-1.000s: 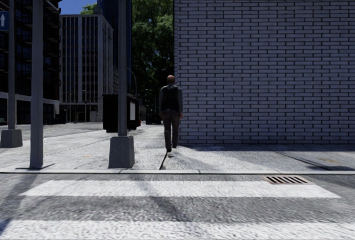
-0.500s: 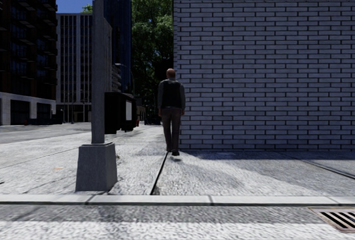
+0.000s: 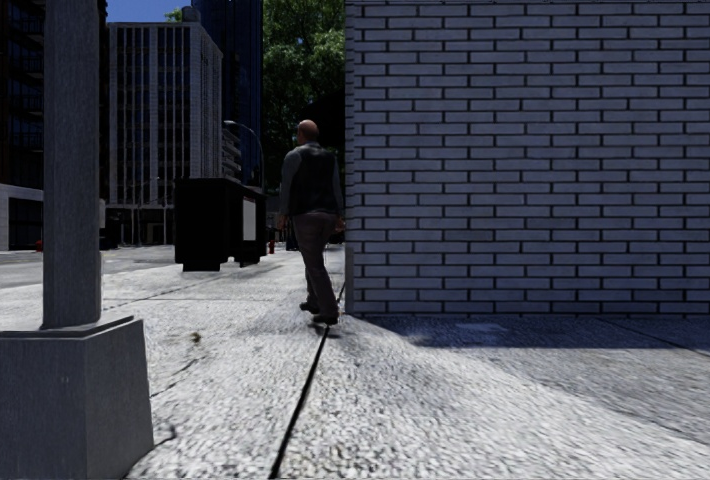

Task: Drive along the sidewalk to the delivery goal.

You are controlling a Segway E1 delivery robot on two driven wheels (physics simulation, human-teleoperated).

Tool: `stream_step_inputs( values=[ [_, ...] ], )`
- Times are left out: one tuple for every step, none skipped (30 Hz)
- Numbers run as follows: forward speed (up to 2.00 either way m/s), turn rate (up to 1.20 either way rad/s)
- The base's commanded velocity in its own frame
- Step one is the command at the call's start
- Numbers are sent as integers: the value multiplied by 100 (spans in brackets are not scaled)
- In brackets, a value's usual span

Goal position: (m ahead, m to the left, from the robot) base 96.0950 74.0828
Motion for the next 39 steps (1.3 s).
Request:
stream_step_inputs(
  values=[
    [182,0],
    [155,0],
    [155,0],
    [134,0],
    [129,0],
    [128,0],
    [130,0],
    [130,0],
    [132,0],
    [133,0],
    [134,0],
    [134,0],
    [136,0],
    [138,0],
    [139,0],
    [145,0],
    [145,0],
    [147,5],
    [147,13],
    [147,15],
    [147,15],
    [148,21],
    [149,26],
    [150,32],
    [151,35],
    [151,35],
    [152,40],
    [154,45],
    [156,46],
    [156,46],
    [156,46],
    [157,47],
    [157,48],
    [157,48],
    [157,52],
    [157,53],
    [157,53],
    [157,53],
    [157,53]
  ],
)
